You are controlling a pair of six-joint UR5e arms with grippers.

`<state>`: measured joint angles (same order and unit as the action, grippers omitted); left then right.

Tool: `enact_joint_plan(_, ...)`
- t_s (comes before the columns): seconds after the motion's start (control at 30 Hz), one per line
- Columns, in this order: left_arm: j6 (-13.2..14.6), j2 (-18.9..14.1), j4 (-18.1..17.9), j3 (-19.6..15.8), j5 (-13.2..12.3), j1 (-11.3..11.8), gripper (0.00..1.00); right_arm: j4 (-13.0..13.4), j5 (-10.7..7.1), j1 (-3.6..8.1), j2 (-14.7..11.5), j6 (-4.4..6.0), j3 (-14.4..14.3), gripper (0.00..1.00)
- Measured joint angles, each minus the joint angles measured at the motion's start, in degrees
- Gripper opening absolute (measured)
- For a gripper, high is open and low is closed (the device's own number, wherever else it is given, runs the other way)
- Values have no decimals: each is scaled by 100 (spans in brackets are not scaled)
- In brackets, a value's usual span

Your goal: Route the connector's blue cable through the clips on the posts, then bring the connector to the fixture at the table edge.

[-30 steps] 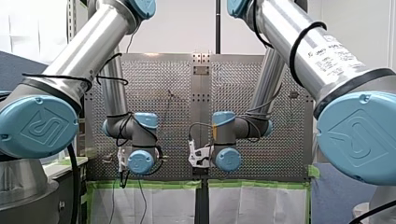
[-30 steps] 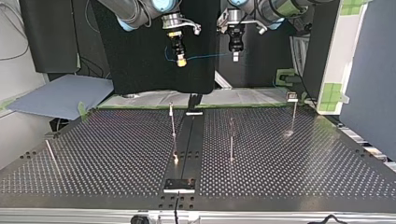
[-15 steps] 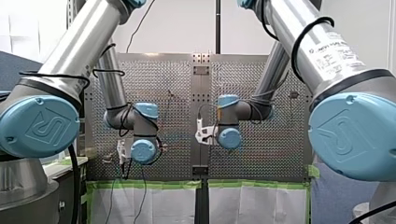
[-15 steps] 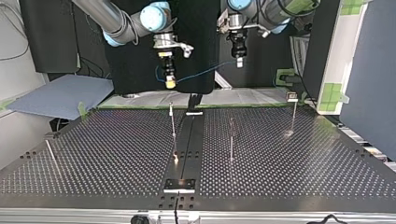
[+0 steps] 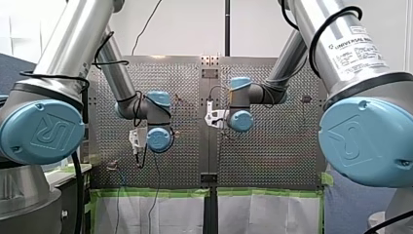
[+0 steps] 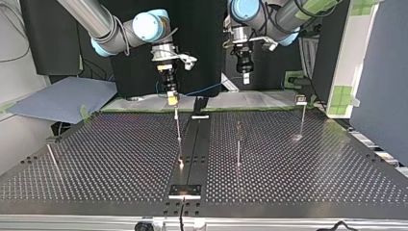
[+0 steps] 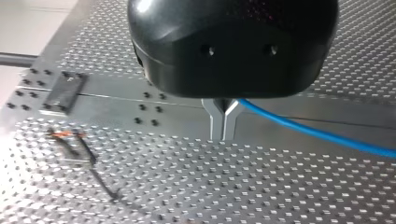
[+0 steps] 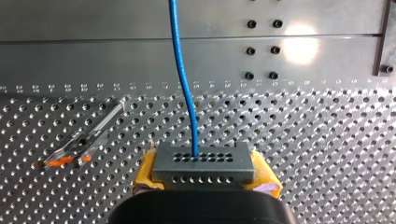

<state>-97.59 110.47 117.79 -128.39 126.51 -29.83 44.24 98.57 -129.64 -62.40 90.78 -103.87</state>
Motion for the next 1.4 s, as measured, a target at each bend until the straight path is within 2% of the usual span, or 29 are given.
enact_joint_plan(0.37,-90,-460,464,461,-16,81,2,-534,-454,180,-23,3,332,0)
enact_joint_plan(0.57,-95,-592,752,718,-18,110,2,-772,-609,271,-24,28,480,0)
enact_joint_plan(0.73,-98,-601,975,892,-46,190,2,-891,-735,328,-24,64,603,0)
enact_joint_plan(0.9,-60,-602,1156,1022,-189,305,2,-973,-783,369,-25,82,726,0)
enact_joint_plan(1.2,-35,-602,1267,1245,-392,496,2,-1028,-900,389,-26,103,862,0)
enact_joint_plan(1.4,-67,-600,1302,1409,-555,634,2,-1037,-1045,385,-26,133,985,0)
